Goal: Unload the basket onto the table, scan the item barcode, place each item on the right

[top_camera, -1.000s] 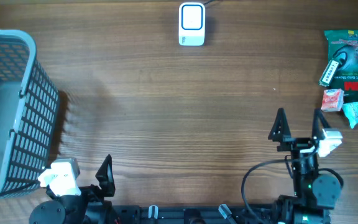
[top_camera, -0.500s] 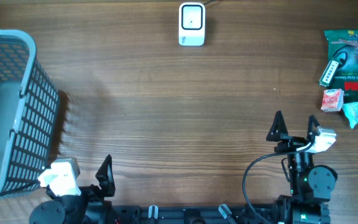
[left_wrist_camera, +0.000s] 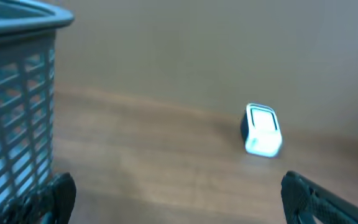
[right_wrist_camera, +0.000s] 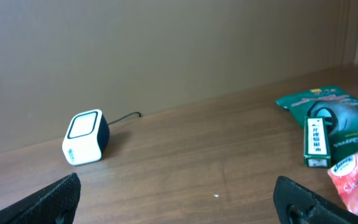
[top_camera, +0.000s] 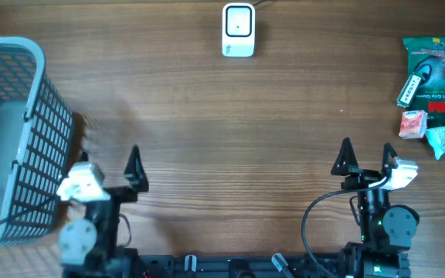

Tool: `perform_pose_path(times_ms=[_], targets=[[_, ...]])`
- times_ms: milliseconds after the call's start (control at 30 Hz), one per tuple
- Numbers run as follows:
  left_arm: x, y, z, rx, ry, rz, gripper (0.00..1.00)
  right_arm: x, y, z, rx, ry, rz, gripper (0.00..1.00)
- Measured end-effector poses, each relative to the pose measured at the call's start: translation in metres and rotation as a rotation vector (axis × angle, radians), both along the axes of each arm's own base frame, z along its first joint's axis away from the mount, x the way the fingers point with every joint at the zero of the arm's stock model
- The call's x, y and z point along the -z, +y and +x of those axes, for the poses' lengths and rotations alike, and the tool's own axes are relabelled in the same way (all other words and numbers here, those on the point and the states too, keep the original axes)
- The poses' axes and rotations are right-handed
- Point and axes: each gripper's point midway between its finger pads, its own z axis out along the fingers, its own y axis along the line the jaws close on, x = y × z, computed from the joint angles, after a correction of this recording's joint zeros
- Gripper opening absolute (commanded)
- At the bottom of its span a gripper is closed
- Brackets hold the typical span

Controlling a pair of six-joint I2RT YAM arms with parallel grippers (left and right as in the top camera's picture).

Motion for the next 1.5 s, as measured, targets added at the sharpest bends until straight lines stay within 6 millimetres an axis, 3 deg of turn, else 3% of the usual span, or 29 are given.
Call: perform_pose_path(times_ms=[133, 267, 467, 533, 1033, 1500], targets=[[0.052, 0.0, 0.017, -0.008, 0.035, 0.005, 1.0, 0.0, 0.0, 0.0, 0.0, 0.0, 0.0, 1.0], [0.076, 0.005, 0.02, -0.027, 0.044, 0.011, 1.0, 0.0, 0.0, 0.0, 0.0, 0.0, 0.0, 1.0], [0.072, 0.014, 0.02, -0.06, 0.031, 0.045, 1.0, 0.0, 0.0, 0.0, 0.0, 0.0, 0.0, 1.0], [0.065, 0.012, 0.023, -0.05, -0.015, 0.045, 1.0, 0.0, 0.0, 0.0, 0.0, 0.0, 0.0, 1.0], [0.073, -0.002, 0.024, 0.041, -0.004, 0.134, 1.0, 0.0, 0.0, 0.0, 0.0, -0.001, 0.0, 1.0], [0.073, -0.003, 0.024, 0.049, -0.004, 0.14, 1.0, 0.0, 0.0, 0.0, 0.0, -0.001, 0.0, 1.0]])
